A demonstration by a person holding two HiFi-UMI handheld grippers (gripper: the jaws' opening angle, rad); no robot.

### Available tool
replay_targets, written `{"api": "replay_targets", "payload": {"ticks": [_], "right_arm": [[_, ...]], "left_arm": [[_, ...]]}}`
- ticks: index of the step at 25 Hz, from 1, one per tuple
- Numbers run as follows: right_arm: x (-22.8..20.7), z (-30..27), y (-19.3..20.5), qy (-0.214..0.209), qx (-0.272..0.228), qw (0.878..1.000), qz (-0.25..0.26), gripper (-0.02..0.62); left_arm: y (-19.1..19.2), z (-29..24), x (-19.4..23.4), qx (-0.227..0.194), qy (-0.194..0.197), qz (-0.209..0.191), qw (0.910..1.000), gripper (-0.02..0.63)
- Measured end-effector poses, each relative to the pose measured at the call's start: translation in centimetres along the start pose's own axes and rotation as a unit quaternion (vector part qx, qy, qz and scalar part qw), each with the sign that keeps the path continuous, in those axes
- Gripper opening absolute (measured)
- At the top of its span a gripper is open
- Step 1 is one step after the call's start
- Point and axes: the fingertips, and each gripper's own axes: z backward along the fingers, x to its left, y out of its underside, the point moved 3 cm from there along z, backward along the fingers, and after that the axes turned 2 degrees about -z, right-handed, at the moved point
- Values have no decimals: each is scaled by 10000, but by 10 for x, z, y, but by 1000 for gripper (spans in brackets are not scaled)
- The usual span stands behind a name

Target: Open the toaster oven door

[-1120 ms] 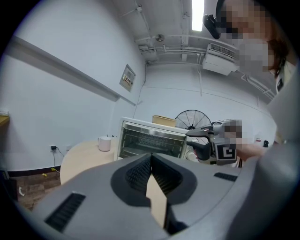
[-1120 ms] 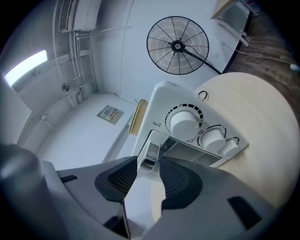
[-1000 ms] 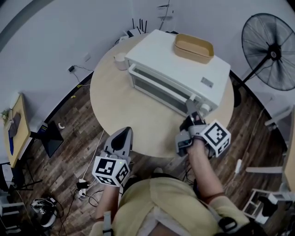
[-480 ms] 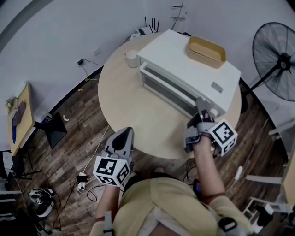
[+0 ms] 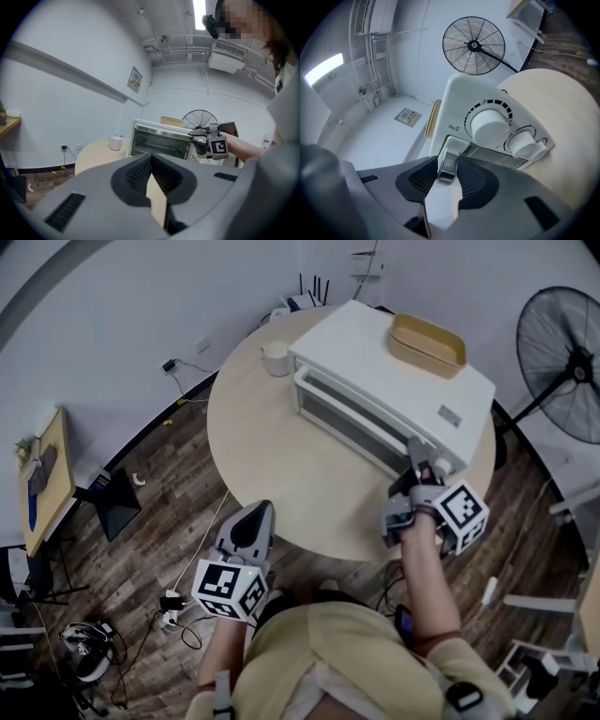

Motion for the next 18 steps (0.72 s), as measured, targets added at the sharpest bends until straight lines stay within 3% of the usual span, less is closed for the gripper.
{"api": "replay_targets", "payload": {"ticks": [8,18], "right_arm": [[-1,10,16,-20,-8,10000,14,121],[-1,28,44,-36,-76,9990,431,120]], "left_arm": [[1,8,5,-31,123,-18,9999,2],[2,22,13,34,375,-62,9993,2]]}}
